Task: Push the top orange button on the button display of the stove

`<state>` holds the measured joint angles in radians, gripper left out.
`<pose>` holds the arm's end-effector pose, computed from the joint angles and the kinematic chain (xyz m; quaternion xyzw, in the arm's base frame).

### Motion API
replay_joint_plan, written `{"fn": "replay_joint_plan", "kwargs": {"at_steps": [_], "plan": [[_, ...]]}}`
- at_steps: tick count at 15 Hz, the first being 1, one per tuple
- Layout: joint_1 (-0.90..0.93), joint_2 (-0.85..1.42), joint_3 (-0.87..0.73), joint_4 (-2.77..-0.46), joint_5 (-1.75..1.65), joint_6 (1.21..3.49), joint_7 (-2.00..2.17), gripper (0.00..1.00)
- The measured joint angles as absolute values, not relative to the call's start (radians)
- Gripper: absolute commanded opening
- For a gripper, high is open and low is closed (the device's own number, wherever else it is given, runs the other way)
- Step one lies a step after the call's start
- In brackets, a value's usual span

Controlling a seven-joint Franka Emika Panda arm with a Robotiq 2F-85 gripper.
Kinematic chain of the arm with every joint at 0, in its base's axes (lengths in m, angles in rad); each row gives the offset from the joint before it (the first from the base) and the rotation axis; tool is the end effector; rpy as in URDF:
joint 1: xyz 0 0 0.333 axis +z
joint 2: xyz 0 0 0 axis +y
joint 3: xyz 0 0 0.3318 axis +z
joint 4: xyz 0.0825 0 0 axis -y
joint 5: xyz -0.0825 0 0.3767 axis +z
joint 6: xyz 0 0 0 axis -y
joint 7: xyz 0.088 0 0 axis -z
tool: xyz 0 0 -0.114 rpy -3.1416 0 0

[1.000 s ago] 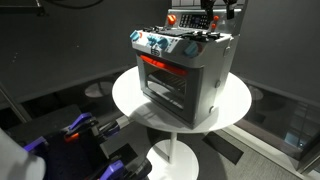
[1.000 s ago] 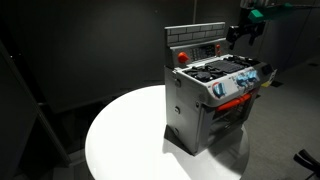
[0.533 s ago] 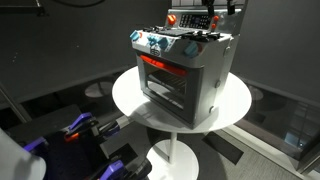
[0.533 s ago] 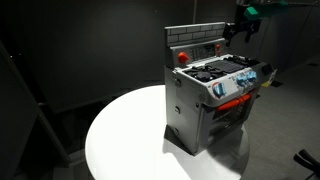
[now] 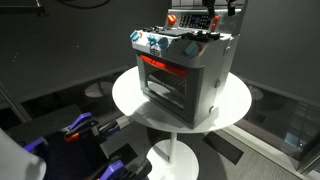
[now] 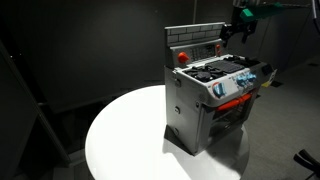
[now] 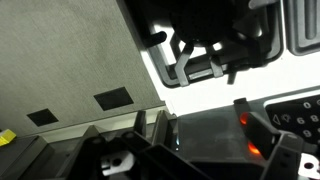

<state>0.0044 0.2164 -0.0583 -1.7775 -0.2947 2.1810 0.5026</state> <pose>0.6361 -0.0443 0.4663 0.9664 -0.1994 0.1197 0.1099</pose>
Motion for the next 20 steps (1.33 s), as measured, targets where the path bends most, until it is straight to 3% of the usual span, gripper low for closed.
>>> {"fn": "replay_joint_plan", "kwargs": {"at_steps": [20], "plan": [[0.024,0.292,-0.075,-1.694,-0.295,2.175,0.503,1.00]]}}
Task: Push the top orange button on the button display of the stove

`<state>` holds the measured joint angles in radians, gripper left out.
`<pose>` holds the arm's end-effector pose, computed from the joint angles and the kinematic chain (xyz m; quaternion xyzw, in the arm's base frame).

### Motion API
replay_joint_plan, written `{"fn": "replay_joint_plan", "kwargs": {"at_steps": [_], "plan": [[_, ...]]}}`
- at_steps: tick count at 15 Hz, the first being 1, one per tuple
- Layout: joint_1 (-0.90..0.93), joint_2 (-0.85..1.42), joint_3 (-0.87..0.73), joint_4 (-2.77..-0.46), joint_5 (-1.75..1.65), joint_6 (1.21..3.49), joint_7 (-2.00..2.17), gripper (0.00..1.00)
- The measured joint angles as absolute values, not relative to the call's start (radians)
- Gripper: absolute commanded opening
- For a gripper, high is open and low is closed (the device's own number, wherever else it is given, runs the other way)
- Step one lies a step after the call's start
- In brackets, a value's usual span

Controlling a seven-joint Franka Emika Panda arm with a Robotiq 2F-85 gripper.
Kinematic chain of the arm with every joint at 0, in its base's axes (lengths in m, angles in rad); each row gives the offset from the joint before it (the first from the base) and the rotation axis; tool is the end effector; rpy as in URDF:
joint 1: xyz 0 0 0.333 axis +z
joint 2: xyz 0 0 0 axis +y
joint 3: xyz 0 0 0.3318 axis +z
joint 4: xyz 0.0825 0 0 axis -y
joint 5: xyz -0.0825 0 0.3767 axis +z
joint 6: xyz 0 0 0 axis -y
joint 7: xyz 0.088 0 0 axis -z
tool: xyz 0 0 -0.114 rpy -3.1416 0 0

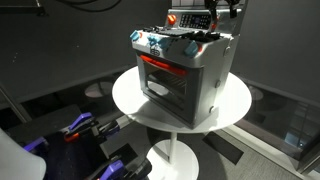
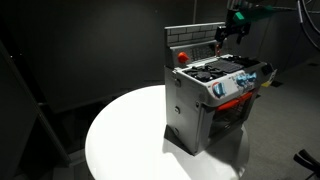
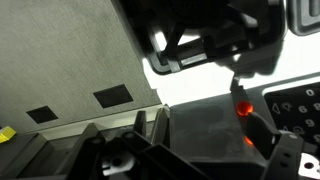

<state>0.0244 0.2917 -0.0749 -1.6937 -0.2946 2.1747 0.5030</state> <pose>0.6598 -0.0413 0.4579 0.9660 -0.1974 0.1220 0.1142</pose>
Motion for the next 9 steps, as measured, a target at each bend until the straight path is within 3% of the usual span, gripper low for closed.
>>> {"fn": "replay_joint_plan", "kwargs": {"at_steps": [9], "plan": [[0.031,0.294,-0.091,-1.688,-0.295,2.113,0.504,1.00]]}}
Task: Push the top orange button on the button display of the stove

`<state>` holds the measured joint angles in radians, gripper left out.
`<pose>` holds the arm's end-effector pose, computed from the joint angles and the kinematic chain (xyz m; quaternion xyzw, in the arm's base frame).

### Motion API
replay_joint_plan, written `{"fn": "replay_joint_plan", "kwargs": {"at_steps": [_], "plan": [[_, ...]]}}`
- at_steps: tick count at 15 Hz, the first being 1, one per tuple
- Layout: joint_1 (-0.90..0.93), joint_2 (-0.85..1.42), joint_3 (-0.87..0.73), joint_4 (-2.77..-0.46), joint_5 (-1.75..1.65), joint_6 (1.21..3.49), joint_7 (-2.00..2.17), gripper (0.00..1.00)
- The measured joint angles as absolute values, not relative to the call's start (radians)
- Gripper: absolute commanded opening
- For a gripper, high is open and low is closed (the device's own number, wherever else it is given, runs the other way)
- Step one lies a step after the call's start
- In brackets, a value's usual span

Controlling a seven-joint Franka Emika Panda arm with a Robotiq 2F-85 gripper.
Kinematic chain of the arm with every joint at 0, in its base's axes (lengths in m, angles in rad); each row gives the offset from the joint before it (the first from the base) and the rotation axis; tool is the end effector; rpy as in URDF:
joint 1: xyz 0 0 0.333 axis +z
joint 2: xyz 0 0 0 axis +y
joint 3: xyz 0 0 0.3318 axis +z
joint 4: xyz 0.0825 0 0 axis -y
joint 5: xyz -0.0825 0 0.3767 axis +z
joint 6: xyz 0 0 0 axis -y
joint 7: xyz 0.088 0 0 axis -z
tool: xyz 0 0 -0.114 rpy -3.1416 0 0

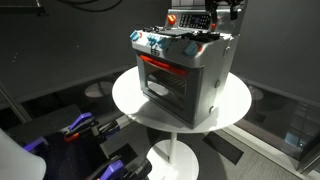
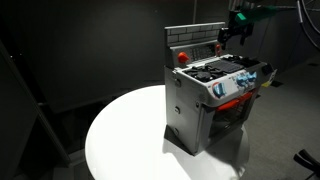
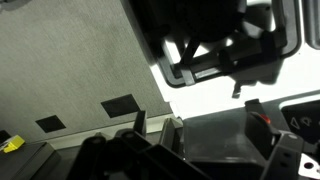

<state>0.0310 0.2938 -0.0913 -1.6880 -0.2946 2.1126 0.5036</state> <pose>0.6545 -0.0490 0.4535 0.9657 -0.2068 0.0945 0.1257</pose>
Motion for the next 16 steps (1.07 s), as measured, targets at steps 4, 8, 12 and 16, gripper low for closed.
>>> {"fn": "replay_joint_plan", "kwargs": {"at_steps": [4,8,12,16], "plan": [[0.031,0.284,-0.093,-1.690,-0.295,2.059,0.502,1.00],[0.031,0.254,-0.092,-1.704,-0.293,1.971,0.482,1.00],[0.031,0.203,-0.087,-1.752,-0.289,1.909,0.415,1.00],[0.026,0.125,-0.081,-1.847,-0.271,1.898,0.319,1.00]]}}
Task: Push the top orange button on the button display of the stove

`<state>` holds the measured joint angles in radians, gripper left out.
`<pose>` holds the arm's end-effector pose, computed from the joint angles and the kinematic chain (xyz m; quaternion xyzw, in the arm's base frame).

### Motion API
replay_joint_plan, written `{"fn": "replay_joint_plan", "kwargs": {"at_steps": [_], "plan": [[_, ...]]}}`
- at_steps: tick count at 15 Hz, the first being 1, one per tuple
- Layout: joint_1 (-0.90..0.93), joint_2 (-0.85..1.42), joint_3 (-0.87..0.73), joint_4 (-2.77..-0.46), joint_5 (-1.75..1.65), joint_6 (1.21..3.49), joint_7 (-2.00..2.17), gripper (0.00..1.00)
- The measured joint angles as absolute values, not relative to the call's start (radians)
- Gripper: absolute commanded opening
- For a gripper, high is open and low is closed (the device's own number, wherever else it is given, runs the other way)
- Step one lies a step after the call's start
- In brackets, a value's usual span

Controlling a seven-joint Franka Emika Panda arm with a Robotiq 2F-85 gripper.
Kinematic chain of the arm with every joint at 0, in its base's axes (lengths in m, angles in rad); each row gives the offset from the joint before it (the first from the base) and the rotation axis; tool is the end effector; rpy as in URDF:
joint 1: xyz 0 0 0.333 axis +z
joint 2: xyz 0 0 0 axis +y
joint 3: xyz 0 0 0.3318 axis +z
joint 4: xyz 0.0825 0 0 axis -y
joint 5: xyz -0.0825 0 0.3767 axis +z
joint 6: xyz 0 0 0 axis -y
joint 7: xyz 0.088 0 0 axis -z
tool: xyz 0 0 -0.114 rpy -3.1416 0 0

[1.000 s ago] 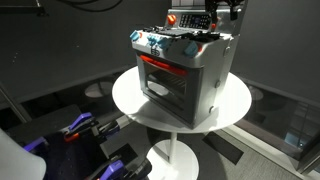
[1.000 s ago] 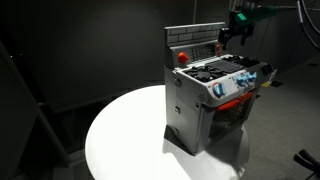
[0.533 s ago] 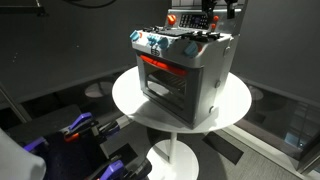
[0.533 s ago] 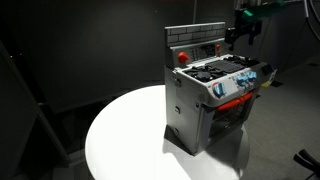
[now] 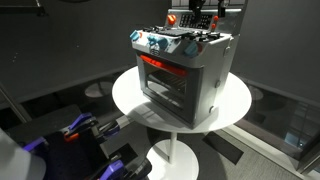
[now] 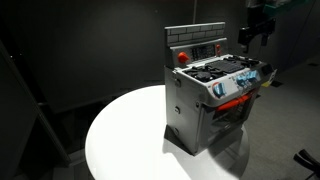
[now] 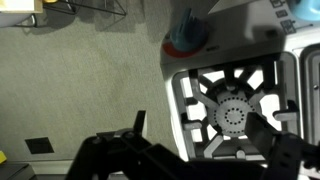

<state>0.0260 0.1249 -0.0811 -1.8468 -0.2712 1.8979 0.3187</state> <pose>0.5807 -0.0517 0.4638 0.9812 -0.1365 -0.0190 0.1350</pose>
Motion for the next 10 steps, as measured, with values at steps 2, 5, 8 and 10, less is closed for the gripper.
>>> {"fn": "replay_joint_plan", "kwargs": {"at_steps": [2,5,8,10], "plan": [[0.025,0.077,-0.079,-1.902,-0.249,1.898,0.266,1.00],[0.023,0.002,-0.074,-1.982,-0.207,1.898,0.198,1.00],[0.023,-0.073,-0.071,-2.059,-0.171,1.899,0.153,1.00],[0.023,-0.120,-0.068,-2.107,-0.152,1.899,0.134,1.00]]}}
